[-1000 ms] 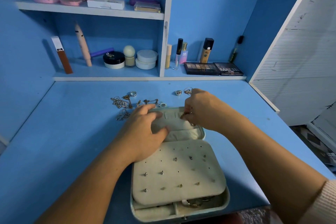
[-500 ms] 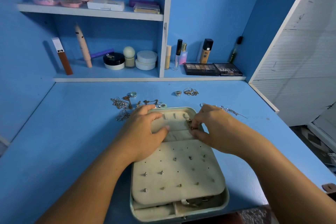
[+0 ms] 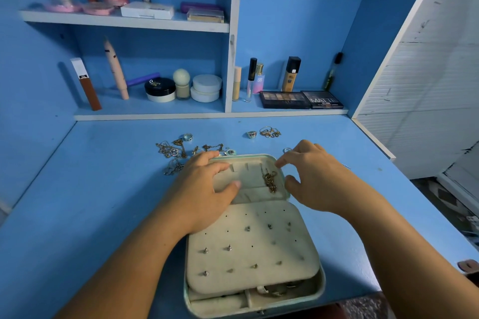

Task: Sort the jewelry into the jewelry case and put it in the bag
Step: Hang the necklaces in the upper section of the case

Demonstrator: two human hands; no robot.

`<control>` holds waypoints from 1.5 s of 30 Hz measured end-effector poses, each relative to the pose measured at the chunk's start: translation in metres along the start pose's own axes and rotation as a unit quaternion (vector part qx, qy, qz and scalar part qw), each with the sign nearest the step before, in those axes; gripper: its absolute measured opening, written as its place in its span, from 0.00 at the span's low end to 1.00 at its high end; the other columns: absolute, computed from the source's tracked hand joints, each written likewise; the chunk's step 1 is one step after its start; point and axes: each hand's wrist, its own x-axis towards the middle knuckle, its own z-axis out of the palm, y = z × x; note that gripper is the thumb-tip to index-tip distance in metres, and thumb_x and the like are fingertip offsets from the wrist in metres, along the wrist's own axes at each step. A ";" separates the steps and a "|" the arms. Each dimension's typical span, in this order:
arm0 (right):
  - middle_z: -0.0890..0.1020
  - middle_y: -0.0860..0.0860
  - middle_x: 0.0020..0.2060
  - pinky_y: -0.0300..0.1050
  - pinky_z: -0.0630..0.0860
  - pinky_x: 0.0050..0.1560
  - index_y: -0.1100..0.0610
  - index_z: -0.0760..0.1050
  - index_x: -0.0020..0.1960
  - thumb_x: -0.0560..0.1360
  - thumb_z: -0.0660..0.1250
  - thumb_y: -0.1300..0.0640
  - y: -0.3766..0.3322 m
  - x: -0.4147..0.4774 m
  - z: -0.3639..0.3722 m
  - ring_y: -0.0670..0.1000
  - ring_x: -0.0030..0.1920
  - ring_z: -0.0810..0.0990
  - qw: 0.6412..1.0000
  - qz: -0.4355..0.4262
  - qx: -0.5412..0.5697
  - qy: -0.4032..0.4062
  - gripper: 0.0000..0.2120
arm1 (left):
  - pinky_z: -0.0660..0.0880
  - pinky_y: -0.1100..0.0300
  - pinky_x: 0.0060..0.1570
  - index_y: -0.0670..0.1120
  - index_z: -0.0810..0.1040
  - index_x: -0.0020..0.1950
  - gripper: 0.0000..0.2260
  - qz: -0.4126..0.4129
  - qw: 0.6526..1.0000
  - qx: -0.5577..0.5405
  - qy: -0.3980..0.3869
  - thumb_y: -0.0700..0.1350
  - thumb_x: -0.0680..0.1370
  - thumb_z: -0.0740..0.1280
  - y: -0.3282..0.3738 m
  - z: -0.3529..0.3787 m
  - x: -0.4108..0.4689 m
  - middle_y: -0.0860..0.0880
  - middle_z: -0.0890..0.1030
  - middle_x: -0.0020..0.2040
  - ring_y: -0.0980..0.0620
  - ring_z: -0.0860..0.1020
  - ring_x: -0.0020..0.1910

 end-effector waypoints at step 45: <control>0.72 0.46 0.44 0.45 0.61 0.50 0.50 0.75 0.45 0.76 0.59 0.48 -0.001 0.006 0.030 0.50 0.49 0.64 0.990 -0.090 0.103 0.040 0.08 | 0.62 0.69 0.64 0.58 0.79 0.39 0.07 0.037 0.999 -0.038 0.003 0.48 0.72 0.74 0.003 -0.002 0.001 0.63 0.69 0.63 0.64 0.65 0.63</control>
